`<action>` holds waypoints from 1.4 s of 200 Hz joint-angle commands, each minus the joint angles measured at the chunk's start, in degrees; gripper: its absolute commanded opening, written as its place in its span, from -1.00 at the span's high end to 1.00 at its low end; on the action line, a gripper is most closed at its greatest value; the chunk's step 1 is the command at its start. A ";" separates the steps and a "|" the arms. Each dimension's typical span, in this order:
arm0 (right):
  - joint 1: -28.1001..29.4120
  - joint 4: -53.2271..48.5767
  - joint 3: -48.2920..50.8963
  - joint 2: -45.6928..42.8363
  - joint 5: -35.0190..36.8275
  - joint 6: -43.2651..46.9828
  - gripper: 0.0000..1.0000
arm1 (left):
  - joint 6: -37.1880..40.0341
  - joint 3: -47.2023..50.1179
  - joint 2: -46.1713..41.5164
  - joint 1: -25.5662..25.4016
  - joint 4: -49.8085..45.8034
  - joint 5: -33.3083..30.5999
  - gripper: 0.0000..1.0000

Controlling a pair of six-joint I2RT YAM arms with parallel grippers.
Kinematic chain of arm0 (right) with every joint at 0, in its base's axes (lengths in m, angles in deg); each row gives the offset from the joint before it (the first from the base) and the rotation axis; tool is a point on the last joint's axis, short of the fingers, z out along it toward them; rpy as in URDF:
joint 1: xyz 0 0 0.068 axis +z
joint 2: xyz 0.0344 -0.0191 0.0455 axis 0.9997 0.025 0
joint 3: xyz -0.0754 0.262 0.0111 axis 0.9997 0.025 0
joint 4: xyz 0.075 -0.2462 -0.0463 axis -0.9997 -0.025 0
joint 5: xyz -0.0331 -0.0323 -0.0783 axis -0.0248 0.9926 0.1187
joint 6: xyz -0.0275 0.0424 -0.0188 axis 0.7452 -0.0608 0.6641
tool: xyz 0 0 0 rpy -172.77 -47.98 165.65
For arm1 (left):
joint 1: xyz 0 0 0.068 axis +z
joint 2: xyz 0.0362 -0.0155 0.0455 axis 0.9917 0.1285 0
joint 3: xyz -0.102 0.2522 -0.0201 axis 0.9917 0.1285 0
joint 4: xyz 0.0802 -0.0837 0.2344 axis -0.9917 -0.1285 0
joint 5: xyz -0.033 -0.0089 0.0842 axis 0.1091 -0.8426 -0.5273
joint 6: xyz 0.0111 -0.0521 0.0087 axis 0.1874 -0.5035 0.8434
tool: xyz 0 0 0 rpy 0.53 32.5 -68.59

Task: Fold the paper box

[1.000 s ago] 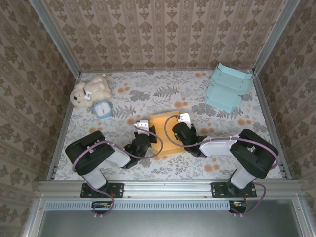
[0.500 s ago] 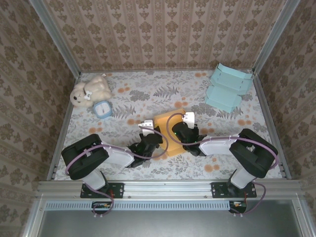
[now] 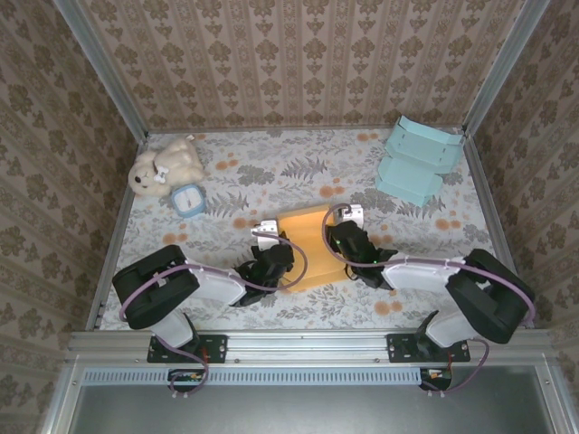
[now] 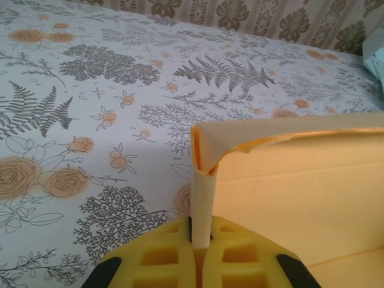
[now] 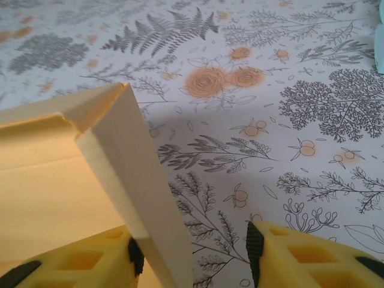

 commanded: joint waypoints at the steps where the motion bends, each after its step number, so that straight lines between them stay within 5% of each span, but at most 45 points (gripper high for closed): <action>1: -0.27 -3.41 1.55 -6.15 -5.06 0.46 -0.06 | 0.06 -1.23 -1.26 1.41 -2.00 -0.91 1.00; 136: -0.52 -27.99 2.60 -36.41 -5.28 0.49 -0.20 | 14.07 1.76 -4.96 5.68 3.96 14.16 1.00; 215: -0.44 -21.12 -3.39 -19.91 -15.09 4.12 -0.10 | 11.59 2.24 -7.36 5.68 0.85 13.54 1.00; 280: -0.43 -14.84 -7.38 -9.18 -8.84 6.29 0.09 | 11.09 1.95 -6.91 5.59 0.45 14.64 1.00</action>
